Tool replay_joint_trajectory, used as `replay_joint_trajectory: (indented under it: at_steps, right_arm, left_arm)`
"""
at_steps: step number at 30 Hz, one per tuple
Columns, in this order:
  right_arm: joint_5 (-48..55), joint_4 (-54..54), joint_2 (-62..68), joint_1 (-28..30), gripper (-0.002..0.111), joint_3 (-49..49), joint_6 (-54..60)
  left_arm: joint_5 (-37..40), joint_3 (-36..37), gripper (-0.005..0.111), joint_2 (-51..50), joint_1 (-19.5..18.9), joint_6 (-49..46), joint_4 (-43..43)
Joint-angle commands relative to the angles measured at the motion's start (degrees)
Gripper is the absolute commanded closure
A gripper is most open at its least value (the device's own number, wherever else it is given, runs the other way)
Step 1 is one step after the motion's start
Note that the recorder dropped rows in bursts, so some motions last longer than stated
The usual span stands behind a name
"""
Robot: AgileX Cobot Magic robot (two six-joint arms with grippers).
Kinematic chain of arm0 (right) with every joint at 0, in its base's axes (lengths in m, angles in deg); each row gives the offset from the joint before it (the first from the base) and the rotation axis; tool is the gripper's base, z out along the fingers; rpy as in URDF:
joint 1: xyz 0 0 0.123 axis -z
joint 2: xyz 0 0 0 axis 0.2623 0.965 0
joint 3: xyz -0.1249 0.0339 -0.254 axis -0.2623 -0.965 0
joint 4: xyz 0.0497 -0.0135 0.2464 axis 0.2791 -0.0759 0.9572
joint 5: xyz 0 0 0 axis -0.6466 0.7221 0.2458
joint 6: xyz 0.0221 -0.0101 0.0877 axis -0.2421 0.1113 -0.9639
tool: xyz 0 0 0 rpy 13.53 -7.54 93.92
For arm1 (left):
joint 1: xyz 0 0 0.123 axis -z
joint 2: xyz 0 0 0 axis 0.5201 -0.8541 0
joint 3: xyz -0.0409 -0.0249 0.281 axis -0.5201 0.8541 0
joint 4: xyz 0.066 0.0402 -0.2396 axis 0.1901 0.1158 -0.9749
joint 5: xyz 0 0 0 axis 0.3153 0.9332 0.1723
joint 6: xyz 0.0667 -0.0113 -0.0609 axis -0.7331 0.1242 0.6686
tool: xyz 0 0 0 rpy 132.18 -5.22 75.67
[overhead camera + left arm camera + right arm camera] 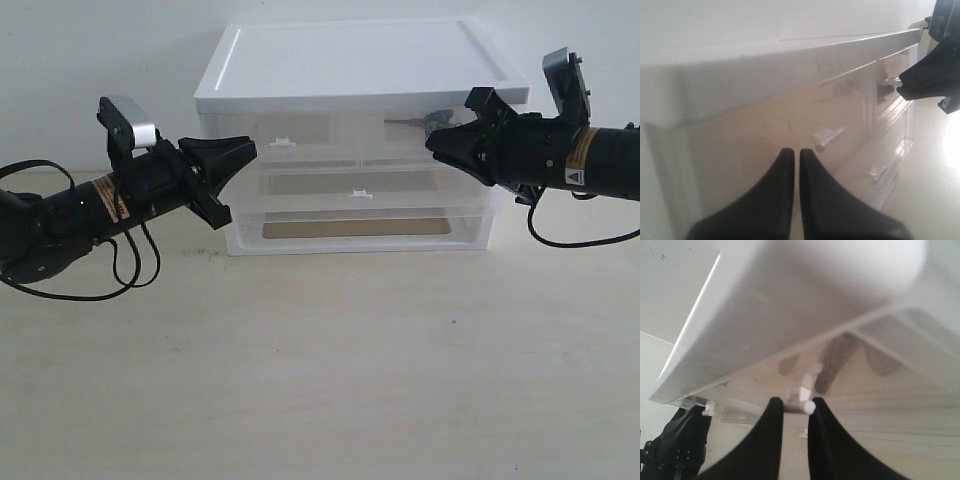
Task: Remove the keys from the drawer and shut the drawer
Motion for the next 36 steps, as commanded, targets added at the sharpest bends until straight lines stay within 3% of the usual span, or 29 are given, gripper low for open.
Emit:
replay_joint_trajectory:
  at_steps: [1,5,23,29,32,33,34,36]
  right_arm:
    - [-1.31,-1.92,-0.3,0.36,0.108,0.53,1.68]
    - [-2.71,-8.26,-0.88,0.36,0.108,-0.33,0.8]
    - [-3.72,-7.49,-14.86,0.37,0.108,-21.7,11.13]
    - [-5.17,-3.03,-16.96,0.37,0.108,-22.48,15.61]
    - [-5.08,-1.06,-16.96,0.37,0.079,-19.69,14.64]
    - [-3.56,-0.94,-16.96,0.37,0.063,-18.49,12.79]
    - [-1.1,-0.94,-16.96,0.37,0.057,-17.62,9.86]
    - [5.29,-1.66,-16.96,0.37,0.057,-15.82,7.25]
  left_arm:
    - [0.77,-0.4,0.102,-0.15,0.17,0.14,-1.42]
    - [1.14,-0.4,0.102,-0.15,0.17,0.14,-1.42]
    - [1.5,-0.4,0.102,-0.15,0.17,0.14,-1.53]
    - [1.5,-0.4,0.102,-0.15,0.17,0.6,-1.4]
    - [1.5,-0.4,0.102,-0.15,0.17,0.6,-1.4]
    - [1.5,-0.4,0.102,-0.15,0.17,0.6,-1.4]
    - [1.6,-0.4,0.102,-0.15,0.17,0.57,-1.4]
    - [1.6,-0.4,0.102,-0.15,0.17,0.57,-1.4]
